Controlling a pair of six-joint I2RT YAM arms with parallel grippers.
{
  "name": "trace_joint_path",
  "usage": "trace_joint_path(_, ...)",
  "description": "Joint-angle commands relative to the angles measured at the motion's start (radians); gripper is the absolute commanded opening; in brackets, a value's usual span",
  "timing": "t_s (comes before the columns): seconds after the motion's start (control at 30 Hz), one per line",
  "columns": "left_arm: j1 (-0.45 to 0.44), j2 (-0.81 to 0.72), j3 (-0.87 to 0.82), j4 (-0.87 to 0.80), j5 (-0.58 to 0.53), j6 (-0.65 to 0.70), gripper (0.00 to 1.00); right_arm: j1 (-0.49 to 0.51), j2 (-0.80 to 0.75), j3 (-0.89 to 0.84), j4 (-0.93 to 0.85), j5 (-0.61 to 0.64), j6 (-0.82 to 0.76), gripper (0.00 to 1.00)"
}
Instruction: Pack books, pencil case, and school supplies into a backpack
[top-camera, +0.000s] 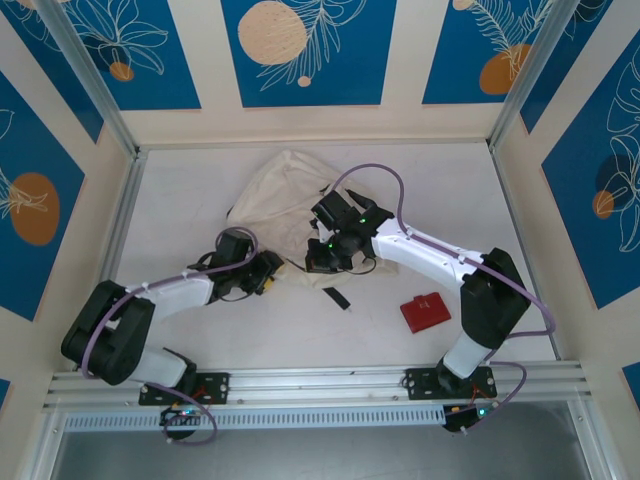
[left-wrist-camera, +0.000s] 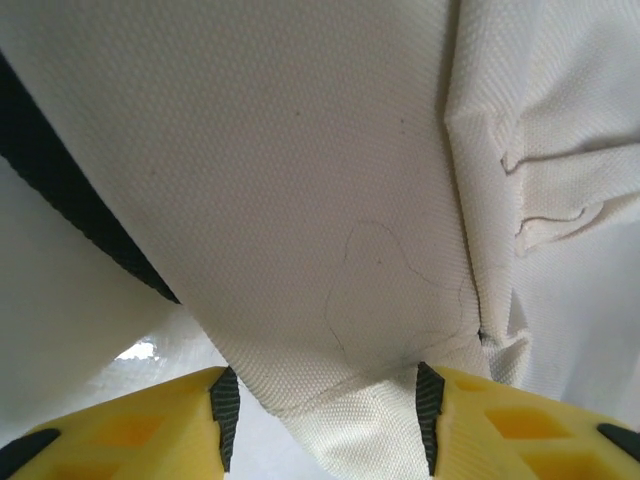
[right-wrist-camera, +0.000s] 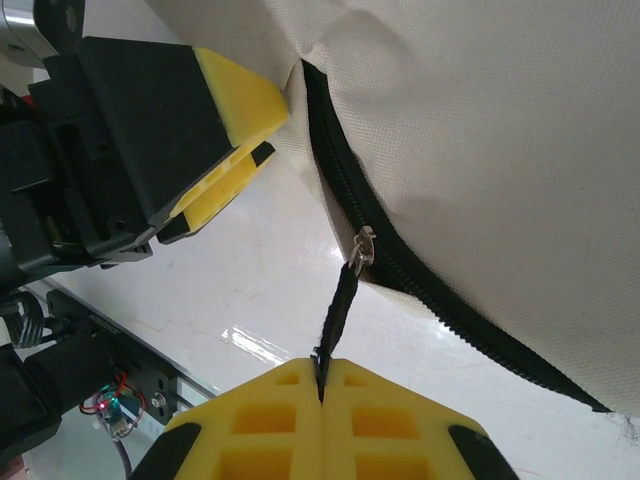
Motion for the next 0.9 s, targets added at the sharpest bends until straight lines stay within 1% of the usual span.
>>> trace_joint_path(0.0,-0.005,0.022,0.013,-0.008,-0.026,-0.001,0.54,-0.003,-0.040,0.005,-0.008,-0.014,0.017,0.00)
trace_joint_path(0.07,-0.005,0.031,0.015,-0.001,-0.024,-0.002,0.52,-0.004,-0.040,0.016,-0.008,-0.016,0.016,0.00)
trace_joint_path(0.1,-0.005,0.036,0.015,0.008,-0.025,-0.003,0.48,-0.005,-0.041,0.020,-0.009,-0.016,0.017,0.00)
trace_joint_path(0.23,-0.003,0.044,0.025,0.015,-0.049,0.007,0.22,-0.005,-0.043,0.025,-0.022,-0.012,0.017,0.00)
trace_joint_path(0.3,0.000,0.038,0.047,-0.028,-0.078,0.039,0.11,-0.005,-0.045,0.021,-0.051,0.010,0.018,0.00)
trace_joint_path(0.37,0.006,0.031,0.072,-0.077,-0.107,0.084,0.00,-0.004,-0.046,0.021,-0.106,0.058,0.021,0.00)
trace_joint_path(0.53,0.025,0.014,0.092,-0.157,-0.159,0.153,0.00,0.000,-0.054,0.068,-0.276,0.215,0.034,0.00)
trace_joint_path(0.7,0.049,0.024,0.095,-0.190,-0.171,0.189,0.00,0.006,-0.038,0.155,-0.401,0.354,0.046,0.00)
trace_joint_path(0.87,0.067,0.033,0.104,-0.206,-0.172,0.212,0.00,0.007,-0.018,0.194,-0.459,0.450,0.064,0.00)
